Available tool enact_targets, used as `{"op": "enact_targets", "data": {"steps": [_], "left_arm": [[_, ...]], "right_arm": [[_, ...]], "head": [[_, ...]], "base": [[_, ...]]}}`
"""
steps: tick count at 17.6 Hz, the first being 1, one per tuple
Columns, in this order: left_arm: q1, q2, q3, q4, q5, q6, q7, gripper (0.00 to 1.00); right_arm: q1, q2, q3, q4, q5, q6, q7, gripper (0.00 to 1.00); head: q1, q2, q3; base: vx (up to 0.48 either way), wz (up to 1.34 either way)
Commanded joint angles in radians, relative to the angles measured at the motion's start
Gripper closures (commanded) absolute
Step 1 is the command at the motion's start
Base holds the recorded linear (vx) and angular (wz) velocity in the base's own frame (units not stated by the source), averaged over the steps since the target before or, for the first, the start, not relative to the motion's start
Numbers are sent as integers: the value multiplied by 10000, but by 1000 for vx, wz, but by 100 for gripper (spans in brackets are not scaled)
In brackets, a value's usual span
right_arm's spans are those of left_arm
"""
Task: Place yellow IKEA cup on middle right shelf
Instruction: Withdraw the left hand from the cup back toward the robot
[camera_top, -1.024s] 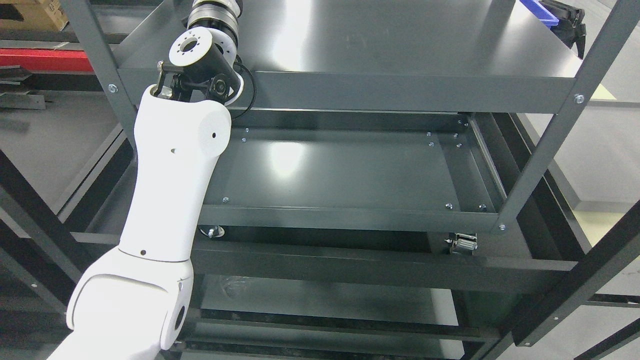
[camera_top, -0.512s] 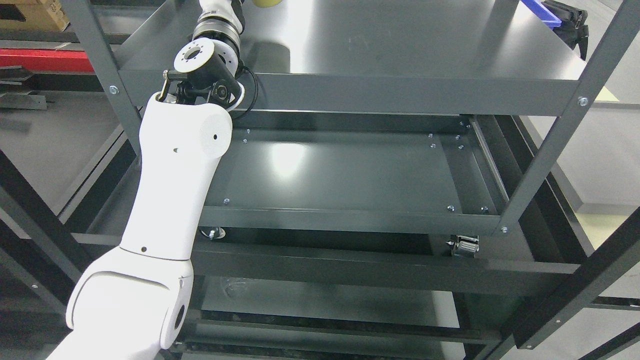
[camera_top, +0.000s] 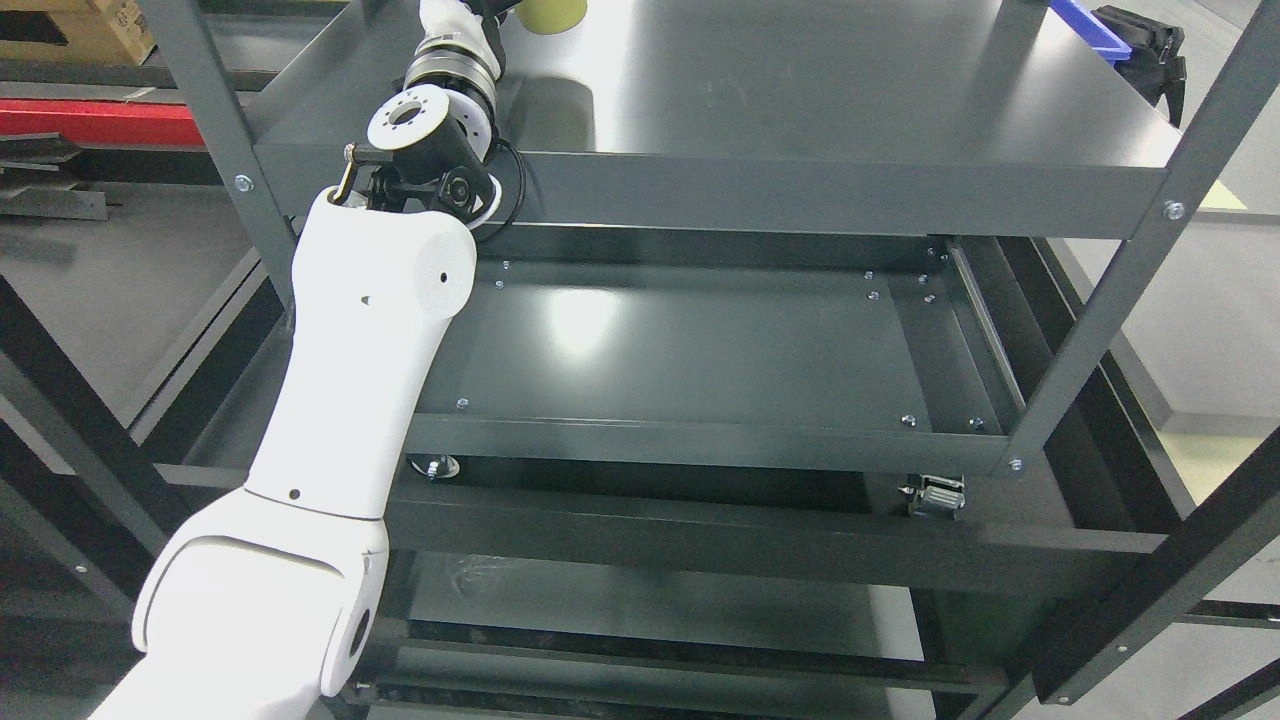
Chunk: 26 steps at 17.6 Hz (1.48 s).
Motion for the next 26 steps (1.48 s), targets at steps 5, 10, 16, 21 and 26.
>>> {"op": "enact_targets", "data": {"steps": [5,10,16,21,26], "left_arm": [[36,172,-367,437,11,370,5,32],[21,172,-443,284,26,355,-10,20],[6,172,-811,-192,26,355,-26,13],[6,172,-1241,-759,41,355,-26,8],[6,172,-1287,-1035,42,49,-41,7]], "right_arm": [[61,-174,0,0,0,-5,-1,1],[61,-174,0,0,0,-5,-1,1],[61,-174,0,0,0,-5,-1,1],[61,-174,0,0,0,-5,15,1],[46,-174,0,0,0,-5,-1,1]], "head": [[0,0,0],[0,0,0],[0,0,0],[0,0,0],[0,0,0]], "base": [[0,0],[0,0],[0,0],[-24,8],[-57,5]]}}
